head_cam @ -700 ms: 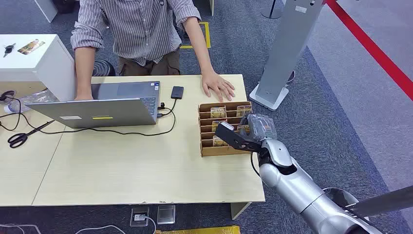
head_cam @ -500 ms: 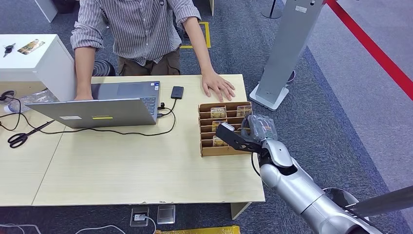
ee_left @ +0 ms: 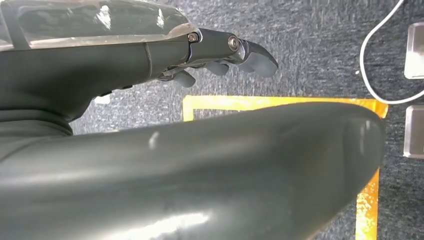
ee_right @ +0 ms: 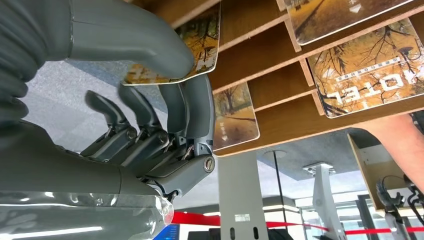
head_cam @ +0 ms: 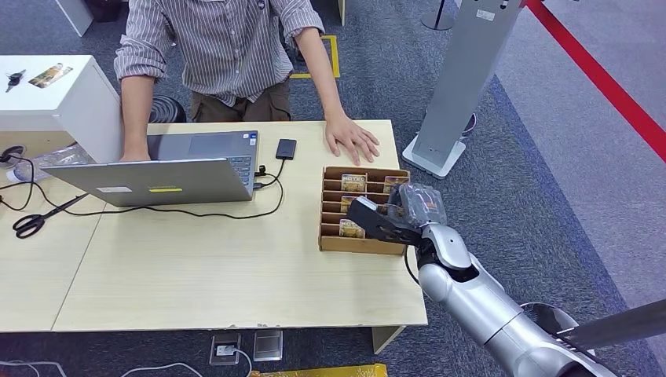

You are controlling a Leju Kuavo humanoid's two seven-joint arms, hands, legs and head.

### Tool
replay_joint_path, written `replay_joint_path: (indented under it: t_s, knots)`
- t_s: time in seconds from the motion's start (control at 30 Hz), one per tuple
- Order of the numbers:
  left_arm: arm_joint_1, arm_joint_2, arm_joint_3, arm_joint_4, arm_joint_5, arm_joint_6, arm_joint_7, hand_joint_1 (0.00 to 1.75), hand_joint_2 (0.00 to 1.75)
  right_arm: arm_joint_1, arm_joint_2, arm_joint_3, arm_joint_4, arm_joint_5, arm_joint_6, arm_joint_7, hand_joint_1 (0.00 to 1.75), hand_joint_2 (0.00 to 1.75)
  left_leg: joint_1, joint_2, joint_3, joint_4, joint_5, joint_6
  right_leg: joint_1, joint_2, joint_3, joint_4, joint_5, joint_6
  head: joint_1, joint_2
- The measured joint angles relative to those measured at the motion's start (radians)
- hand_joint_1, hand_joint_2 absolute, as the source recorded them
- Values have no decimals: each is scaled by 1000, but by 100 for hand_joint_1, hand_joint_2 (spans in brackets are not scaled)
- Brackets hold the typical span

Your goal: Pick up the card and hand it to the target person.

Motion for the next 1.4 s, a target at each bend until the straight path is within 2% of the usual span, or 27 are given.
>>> replay_joint_path:
  t_s: [0.3,0.43,0.53,0.73,0.93,1.03,1.27,1.4]
  knots:
    - [0,4,-1,0,12,-2,4,0,0,-1,-1,-3,-13,-5,-13,5,168,175,0,0,0,0,0,0,0,0,0,0,0,0,0,0]
    - [0,11,-1,0,20,-2,9,0,0,-22,-25,-30,-109,-216,96,-9,168,175,0,0,0,0,0,0,0,0,0,0,0,0,0,0]
    - [1,16,-1,0,27,-3,11,0,0,-56,-54,-51,-208,-296,182,18,168,175,0,0,0,1,0,0,0,0,0,0,0,0,-1,0]
    - [2,21,-1,0,38,-3,19,0,0,-124,-113,-93,-434,-374,294,30,168,175,0,0,0,1,0,0,0,0,0,0,1,0,0,0]
    - [2,21,-1,0,42,-9,20,0,0,-152,-132,-104,-589,-376,324,-7,168,175,0,0,-1,1,0,0,0,0,0,0,1,0,0,0]
    - [0,20,-1,0,42,-10,18,0,0,-156,-119,-98,-603,-255,253,-29,168,175,0,0,-1,1,0,0,0,0,0,0,1,0,-1,0]
    - [-4,12,-11,0,40,-10,9,0,0,-135,-50,-74,-494,72,-40,-71,168,175,0,0,-1,1,0,0,0,0,0,0,1,0,0,0]
    - [-5,8,-20,0,39,-10,6,0,0,-114,-11,-61,-384,153,-152,-90,168,175,0,0,-2,1,0,0,0,0,0,0,1,0,0,0]
